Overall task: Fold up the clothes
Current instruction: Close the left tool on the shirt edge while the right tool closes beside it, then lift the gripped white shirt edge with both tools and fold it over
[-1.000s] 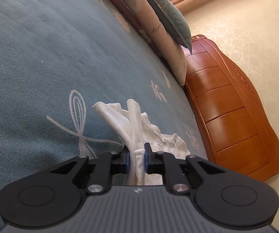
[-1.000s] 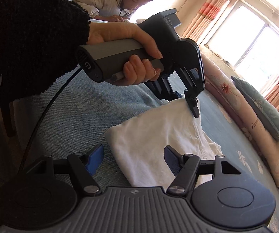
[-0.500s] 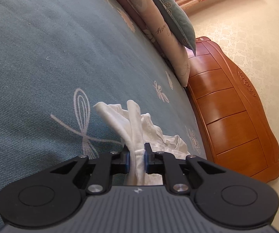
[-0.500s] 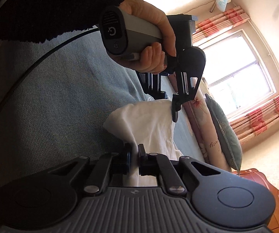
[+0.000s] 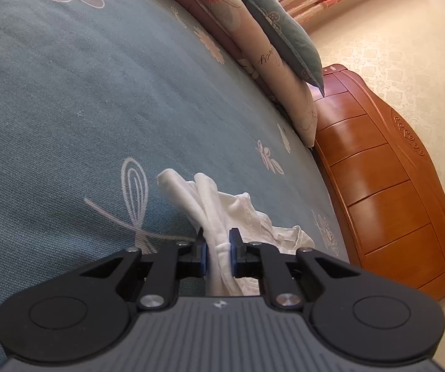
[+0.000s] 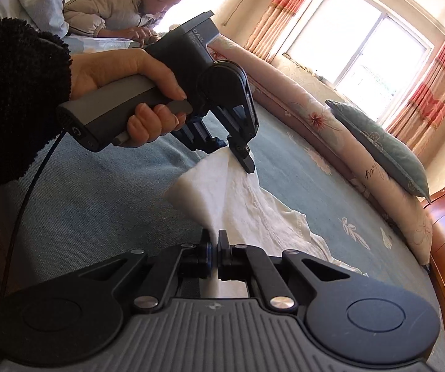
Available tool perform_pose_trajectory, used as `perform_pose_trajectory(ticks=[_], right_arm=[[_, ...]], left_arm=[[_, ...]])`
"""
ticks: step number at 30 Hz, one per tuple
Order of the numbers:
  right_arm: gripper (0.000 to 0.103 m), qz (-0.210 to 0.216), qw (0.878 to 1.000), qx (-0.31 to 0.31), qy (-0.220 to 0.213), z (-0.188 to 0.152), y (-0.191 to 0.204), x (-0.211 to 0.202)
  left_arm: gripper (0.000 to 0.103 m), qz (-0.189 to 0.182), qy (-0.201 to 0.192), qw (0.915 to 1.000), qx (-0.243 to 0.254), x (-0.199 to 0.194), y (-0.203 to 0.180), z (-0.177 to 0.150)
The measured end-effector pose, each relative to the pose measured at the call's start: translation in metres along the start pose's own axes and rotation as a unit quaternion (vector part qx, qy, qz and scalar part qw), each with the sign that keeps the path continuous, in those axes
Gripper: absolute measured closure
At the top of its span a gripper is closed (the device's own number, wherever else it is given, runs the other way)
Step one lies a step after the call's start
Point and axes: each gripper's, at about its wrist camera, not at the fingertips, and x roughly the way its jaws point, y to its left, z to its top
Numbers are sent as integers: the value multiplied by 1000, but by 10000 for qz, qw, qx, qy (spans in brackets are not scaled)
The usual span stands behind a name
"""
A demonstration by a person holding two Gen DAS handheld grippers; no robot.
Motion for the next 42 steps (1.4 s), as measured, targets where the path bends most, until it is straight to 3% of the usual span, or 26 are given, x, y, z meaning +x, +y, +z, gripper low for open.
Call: perform_pose_trajectory(ticks=[9, 22, 42], right_arm=[[100, 166, 9979, 584, -223, -10, -39, -18], [100, 85, 9877, 1471, -531, -37, -98, -48], [100, -146, 9611, 2691, -609, -116, -171, -73]], left_arm=[[92, 476, 67, 9982, 356, -1, -45, 10], [92, 801, 165, 9889, 1244, 19, -158, 10], [92, 1030, 788, 9689, 2109, 133, -284, -51]])
